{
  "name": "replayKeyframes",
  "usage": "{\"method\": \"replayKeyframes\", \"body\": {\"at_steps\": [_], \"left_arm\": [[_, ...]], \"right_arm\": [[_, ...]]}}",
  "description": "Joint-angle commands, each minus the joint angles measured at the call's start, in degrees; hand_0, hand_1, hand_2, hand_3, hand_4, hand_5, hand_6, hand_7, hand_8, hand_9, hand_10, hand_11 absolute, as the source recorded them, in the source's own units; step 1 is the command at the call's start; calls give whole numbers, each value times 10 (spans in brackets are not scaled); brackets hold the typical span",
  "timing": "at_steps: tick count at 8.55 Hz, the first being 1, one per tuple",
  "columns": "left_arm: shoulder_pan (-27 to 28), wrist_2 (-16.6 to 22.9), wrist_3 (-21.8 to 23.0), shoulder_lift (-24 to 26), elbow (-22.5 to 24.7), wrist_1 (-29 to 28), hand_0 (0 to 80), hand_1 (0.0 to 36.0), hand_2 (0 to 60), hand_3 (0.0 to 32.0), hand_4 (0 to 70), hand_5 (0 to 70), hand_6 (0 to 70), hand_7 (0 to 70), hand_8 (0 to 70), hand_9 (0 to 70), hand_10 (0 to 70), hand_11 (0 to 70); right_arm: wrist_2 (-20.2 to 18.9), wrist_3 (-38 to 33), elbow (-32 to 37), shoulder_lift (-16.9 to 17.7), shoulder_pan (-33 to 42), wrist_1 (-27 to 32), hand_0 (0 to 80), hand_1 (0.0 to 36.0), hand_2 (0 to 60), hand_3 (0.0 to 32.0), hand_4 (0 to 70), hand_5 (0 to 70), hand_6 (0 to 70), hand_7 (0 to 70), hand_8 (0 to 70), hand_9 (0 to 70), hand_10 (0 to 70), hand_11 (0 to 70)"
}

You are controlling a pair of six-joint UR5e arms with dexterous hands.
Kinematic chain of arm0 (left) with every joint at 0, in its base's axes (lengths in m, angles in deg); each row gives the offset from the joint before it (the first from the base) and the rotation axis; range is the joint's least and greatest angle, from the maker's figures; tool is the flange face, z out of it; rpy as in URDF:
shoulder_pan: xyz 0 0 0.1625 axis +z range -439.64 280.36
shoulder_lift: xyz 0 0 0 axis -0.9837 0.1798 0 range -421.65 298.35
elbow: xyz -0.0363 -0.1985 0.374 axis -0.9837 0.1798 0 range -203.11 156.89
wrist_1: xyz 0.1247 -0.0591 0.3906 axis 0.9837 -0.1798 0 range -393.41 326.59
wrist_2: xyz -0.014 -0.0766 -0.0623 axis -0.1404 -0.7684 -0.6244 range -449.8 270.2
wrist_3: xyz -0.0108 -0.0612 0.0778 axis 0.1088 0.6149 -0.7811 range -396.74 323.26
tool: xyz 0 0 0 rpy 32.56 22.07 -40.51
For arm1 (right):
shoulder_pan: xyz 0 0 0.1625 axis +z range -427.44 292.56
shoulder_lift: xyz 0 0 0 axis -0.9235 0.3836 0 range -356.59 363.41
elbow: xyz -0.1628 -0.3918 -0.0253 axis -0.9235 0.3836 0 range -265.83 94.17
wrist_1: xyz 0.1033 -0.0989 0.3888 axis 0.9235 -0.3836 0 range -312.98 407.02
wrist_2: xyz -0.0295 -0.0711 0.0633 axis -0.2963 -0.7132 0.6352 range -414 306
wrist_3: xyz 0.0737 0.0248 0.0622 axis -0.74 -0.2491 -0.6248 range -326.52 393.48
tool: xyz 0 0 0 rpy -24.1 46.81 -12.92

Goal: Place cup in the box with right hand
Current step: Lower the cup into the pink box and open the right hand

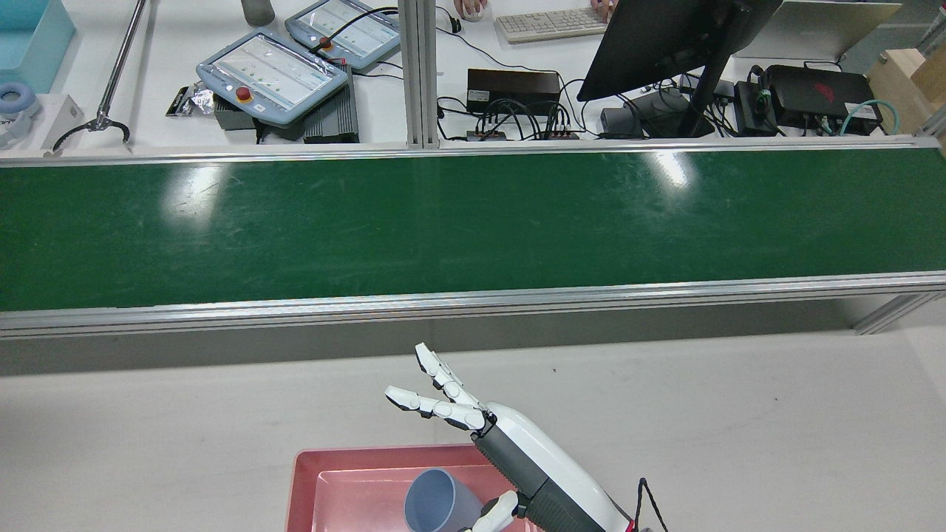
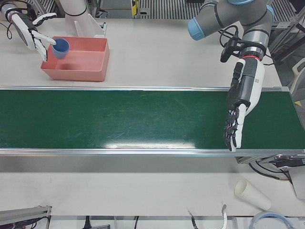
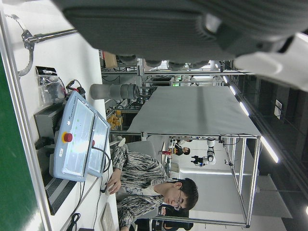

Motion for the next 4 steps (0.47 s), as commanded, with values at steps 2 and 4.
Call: {"method": "replayKeyframes", "body": {"at_steps": [2, 4], "left_arm": [[0, 0, 0, 0, -1, 0, 0, 0, 0, 0, 0, 0, 0, 0, 0, 0, 0, 0], [0, 0, 0, 0, 0, 0, 0, 0, 0, 0, 0, 0, 0, 0, 0, 0, 0, 0]], "right_arm": [[-7, -48, -24, 33, 34, -4, 462, 125, 0, 0, 0, 35, 14, 0, 0, 0, 1, 18], [-19, -125, -53, 88, 129, -6, 459, 122, 18, 0, 0, 32, 18, 18, 0, 0, 0, 15]]}}
